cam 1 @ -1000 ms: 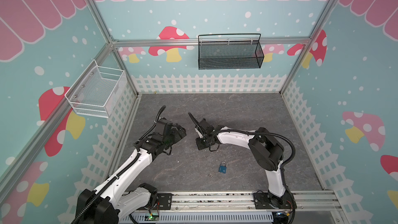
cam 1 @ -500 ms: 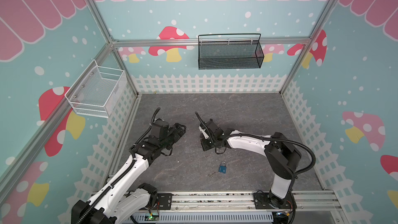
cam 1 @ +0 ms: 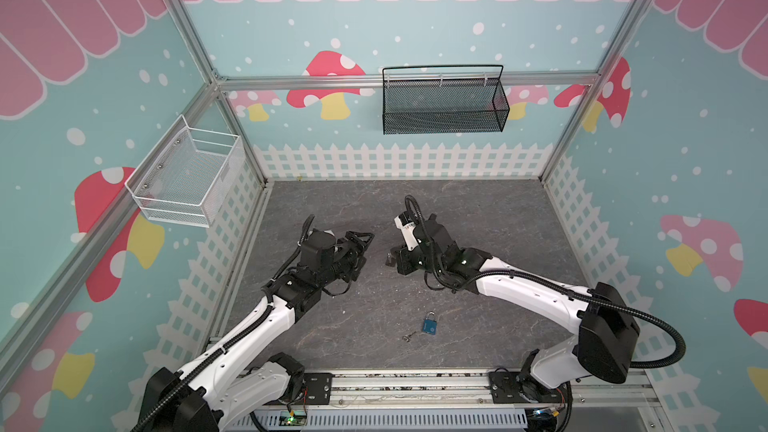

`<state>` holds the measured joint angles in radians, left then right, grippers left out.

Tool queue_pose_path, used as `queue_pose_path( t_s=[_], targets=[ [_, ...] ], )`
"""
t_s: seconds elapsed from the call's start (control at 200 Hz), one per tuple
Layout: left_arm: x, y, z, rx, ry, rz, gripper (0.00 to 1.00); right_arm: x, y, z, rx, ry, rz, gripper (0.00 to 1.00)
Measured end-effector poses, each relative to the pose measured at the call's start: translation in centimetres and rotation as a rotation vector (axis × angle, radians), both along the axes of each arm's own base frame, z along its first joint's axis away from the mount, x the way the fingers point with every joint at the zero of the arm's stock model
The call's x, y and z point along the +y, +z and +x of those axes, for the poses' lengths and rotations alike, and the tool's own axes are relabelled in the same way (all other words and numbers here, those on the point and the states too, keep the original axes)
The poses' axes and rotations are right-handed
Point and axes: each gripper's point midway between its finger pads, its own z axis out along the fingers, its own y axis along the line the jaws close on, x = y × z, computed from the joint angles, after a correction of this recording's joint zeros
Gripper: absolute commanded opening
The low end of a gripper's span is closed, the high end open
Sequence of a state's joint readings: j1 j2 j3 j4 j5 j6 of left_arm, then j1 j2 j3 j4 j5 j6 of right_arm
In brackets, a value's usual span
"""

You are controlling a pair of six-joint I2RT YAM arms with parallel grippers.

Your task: Unlock with the key

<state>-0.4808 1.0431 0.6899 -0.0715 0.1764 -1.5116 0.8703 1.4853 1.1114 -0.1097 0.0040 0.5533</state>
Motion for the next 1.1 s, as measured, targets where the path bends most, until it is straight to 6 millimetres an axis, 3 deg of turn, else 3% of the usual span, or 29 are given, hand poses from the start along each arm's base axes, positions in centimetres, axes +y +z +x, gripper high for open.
queue_pose_path(
  t_s=[0.27, 0.555, 0.715, 0.936, 1.101],
  targets=[
    [-3.2, 0.5, 1.3, 0.054, 0.031, -0.223, 0.80, 0.1, 3.8, 0.7, -0.096, -0.027, 0.092, 0.00],
    [-5.4, 1.2, 2.0, 0.122, 0.065, -0.411, 0.83, 0.8, 5.2, 0.8, -0.127, -0.006, 0.147, 0.00],
    [-5.2, 1.9, 2.4, 0.114, 0.101, -0.465, 0.80, 1.0, 5.5, 0.8, -0.135, 0.000, 0.163, 0.00],
    [-3.9, 1.6, 2.3, 0.106, 0.164, -0.485, 0.73, 0.7, 3.9, 0.6, -0.117, 0.000, 0.142, 0.00],
    [-3.4, 1.8, 2.4, 0.098, 0.190, -0.495, 0.67, 0.6, 4.0, 0.5, -0.117, -0.001, 0.146, 0.00]
  ],
)
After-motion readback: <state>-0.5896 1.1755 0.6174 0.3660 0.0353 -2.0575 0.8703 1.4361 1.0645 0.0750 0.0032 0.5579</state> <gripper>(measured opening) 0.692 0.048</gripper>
